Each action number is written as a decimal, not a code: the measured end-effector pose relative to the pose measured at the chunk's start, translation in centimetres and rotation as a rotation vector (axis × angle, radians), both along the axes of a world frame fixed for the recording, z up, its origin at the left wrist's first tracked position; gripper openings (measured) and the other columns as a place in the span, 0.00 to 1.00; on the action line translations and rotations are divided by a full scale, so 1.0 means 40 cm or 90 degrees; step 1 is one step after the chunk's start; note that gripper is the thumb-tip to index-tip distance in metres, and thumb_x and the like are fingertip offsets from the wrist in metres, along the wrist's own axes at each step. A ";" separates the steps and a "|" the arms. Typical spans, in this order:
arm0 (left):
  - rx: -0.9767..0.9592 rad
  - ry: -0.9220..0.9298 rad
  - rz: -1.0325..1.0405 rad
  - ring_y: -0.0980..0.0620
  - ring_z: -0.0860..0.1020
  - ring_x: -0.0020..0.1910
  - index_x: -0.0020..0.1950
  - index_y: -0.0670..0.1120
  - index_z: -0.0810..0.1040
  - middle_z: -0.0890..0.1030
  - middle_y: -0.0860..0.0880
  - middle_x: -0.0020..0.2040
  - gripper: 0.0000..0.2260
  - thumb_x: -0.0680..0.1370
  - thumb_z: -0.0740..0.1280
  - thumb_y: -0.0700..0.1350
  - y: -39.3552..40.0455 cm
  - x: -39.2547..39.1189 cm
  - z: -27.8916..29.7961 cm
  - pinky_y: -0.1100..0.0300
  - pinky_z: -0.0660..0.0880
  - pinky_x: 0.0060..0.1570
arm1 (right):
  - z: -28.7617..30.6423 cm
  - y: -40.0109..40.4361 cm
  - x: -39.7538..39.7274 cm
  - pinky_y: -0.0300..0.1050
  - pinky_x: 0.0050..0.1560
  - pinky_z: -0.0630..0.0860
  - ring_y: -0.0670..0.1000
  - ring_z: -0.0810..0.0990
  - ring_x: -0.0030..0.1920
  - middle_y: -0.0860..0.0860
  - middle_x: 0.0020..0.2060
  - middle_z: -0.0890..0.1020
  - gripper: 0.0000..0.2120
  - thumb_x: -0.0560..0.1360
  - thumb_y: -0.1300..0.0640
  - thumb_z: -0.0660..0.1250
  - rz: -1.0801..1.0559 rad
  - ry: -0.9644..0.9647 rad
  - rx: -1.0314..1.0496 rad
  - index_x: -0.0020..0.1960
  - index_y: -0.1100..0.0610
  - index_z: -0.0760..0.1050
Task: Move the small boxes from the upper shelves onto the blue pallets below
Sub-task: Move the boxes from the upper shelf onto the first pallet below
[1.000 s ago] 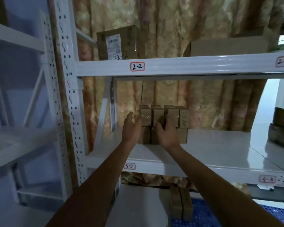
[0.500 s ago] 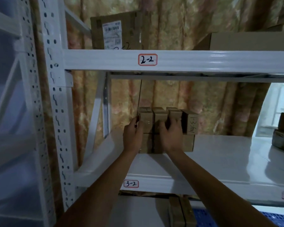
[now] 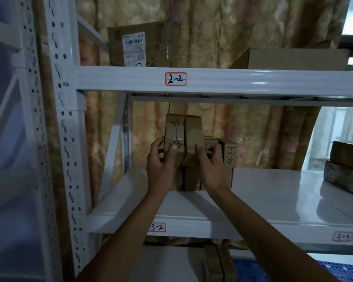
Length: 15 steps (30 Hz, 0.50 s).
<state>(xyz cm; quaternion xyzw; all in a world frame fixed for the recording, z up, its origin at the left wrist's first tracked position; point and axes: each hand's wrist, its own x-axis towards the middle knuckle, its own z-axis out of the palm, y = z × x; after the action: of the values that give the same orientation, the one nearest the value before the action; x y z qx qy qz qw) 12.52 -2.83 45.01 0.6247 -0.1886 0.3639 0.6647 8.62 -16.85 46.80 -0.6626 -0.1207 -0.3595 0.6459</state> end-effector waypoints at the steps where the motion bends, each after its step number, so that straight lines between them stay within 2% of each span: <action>1: -0.028 0.001 -0.020 0.67 0.75 0.62 0.69 0.63 0.73 0.77 0.65 0.64 0.22 0.77 0.66 0.67 -0.006 -0.018 0.007 0.71 0.75 0.54 | 0.002 -0.005 -0.007 0.63 0.62 0.80 0.56 0.83 0.54 0.52 0.51 0.83 0.09 0.83 0.46 0.66 0.021 0.008 0.030 0.56 0.51 0.73; 2: -0.067 0.004 -0.052 0.66 0.76 0.63 0.69 0.62 0.74 0.78 0.64 0.64 0.20 0.78 0.67 0.64 -0.009 -0.034 0.012 0.69 0.75 0.57 | 0.004 -0.013 -0.014 0.62 0.62 0.80 0.56 0.84 0.56 0.52 0.53 0.84 0.07 0.83 0.48 0.66 0.050 0.018 0.065 0.57 0.50 0.74; 3: -0.116 0.014 -0.092 0.62 0.77 0.64 0.68 0.62 0.75 0.80 0.62 0.64 0.18 0.79 0.67 0.61 -0.011 -0.047 0.017 0.64 0.75 0.61 | 0.005 -0.026 -0.021 0.60 0.61 0.82 0.56 0.84 0.57 0.51 0.54 0.85 0.06 0.83 0.51 0.66 0.081 0.026 0.101 0.59 0.49 0.75; 5: -0.215 0.044 -0.164 0.54 0.80 0.63 0.68 0.61 0.77 0.82 0.56 0.63 0.19 0.78 0.67 0.59 -0.011 -0.074 0.021 0.52 0.76 0.63 | 0.006 -0.056 -0.042 0.51 0.51 0.85 0.54 0.86 0.54 0.49 0.52 0.87 0.07 0.84 0.54 0.64 0.139 0.028 0.166 0.62 0.47 0.77; 6: -0.257 0.053 -0.195 0.53 0.81 0.62 0.69 0.59 0.76 0.83 0.55 0.63 0.21 0.77 0.67 0.58 -0.012 -0.091 0.023 0.50 0.77 0.62 | 0.005 -0.072 -0.055 0.47 0.47 0.85 0.52 0.87 0.52 0.48 0.52 0.87 0.09 0.85 0.55 0.63 0.163 0.030 0.193 0.63 0.48 0.77; 8: -0.306 0.058 -0.241 0.52 0.82 0.62 0.71 0.55 0.75 0.83 0.52 0.64 0.24 0.76 0.67 0.58 -0.023 -0.129 0.022 0.50 0.78 0.61 | -0.005 -0.099 -0.086 0.45 0.46 0.84 0.50 0.88 0.52 0.49 0.54 0.87 0.13 0.86 0.56 0.61 0.203 0.052 0.238 0.69 0.51 0.75; 10: -0.314 0.051 -0.257 0.50 0.81 0.64 0.71 0.54 0.76 0.83 0.50 0.65 0.23 0.76 0.66 0.57 -0.045 -0.168 0.015 0.51 0.79 0.59 | -0.019 -0.122 -0.118 0.47 0.47 0.84 0.51 0.87 0.57 0.52 0.61 0.86 0.16 0.87 0.57 0.59 0.234 0.080 0.264 0.73 0.52 0.73; 12: -0.330 0.047 -0.258 0.50 0.80 0.65 0.72 0.53 0.75 0.82 0.49 0.66 0.24 0.76 0.66 0.56 -0.075 -0.207 0.002 0.53 0.79 0.58 | -0.032 -0.147 -0.154 0.47 0.47 0.84 0.54 0.86 0.60 0.53 0.62 0.85 0.16 0.87 0.56 0.59 0.244 0.093 0.270 0.73 0.51 0.74; 15: -0.329 0.039 -0.254 0.49 0.80 0.65 0.74 0.51 0.73 0.81 0.48 0.67 0.26 0.76 0.65 0.57 -0.133 -0.268 -0.019 0.52 0.79 0.59 | -0.053 -0.189 -0.218 0.45 0.45 0.84 0.53 0.87 0.58 0.51 0.60 0.86 0.15 0.87 0.56 0.59 0.233 0.081 0.262 0.71 0.49 0.75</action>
<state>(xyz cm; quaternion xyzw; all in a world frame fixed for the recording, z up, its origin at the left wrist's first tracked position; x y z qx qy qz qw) 1.80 -8.16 44.25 0.3968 -0.1882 0.2435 0.8648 -0.09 -24.42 44.69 -0.5061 -0.1224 -0.2115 0.8272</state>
